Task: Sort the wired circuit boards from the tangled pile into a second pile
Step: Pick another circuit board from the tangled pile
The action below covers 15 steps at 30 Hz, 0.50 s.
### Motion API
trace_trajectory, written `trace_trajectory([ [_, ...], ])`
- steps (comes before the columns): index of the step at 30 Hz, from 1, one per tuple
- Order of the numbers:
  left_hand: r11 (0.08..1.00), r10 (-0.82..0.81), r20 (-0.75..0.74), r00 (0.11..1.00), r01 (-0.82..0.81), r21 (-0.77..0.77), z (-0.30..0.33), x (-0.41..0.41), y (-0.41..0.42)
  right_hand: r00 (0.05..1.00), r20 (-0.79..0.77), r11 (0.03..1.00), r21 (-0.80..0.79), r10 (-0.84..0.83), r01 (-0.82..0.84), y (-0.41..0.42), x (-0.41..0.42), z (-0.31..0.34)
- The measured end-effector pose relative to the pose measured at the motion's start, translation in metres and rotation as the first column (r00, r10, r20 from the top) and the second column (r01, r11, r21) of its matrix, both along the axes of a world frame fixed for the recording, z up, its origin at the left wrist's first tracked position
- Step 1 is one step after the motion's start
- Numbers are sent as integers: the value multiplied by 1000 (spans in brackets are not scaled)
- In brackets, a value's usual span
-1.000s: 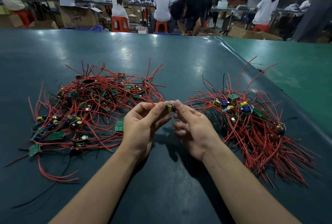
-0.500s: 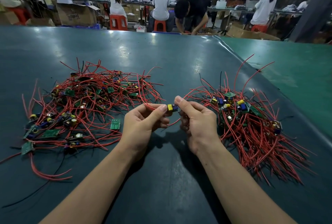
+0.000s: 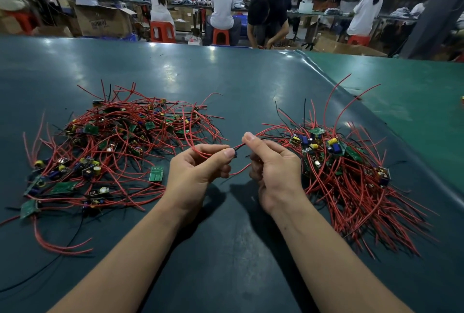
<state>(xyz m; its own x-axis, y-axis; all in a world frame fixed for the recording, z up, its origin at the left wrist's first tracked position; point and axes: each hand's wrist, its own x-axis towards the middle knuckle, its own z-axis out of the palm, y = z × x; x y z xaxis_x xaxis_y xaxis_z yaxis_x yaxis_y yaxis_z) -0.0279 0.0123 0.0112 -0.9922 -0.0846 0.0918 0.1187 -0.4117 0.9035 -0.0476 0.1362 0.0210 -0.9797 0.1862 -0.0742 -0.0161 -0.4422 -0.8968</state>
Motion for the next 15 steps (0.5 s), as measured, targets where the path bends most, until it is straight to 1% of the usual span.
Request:
trace_trajectory([
  [2, 1000, -3, -9, 1000, 3, 18, -1, 0, -1, 1000, -11, 1000, 6, 4, -4, 2, -1, 0],
  [5, 1000, -9, -27, 1000, 9, -1, -1, 1, -2, 1000, -16, 999, 42, -15, 15, 2, -2, 1],
  [9, 1000, 17, -22, 1000, -17, 4, -1, 0, -4, 994, -28, 993, -59, -102, 100, 16, -9, 5],
  [12, 1000, 14, -19, 1000, -14, 6, 0, -1, -5, 991, -63, 991, -63, -122, 118, 19, -9, 5],
  [15, 1000, 30, -2, 1000, -30, 7, 0, -1, -7, 986, -65, 986, -76, -153, 148, 21, -11, 5],
])
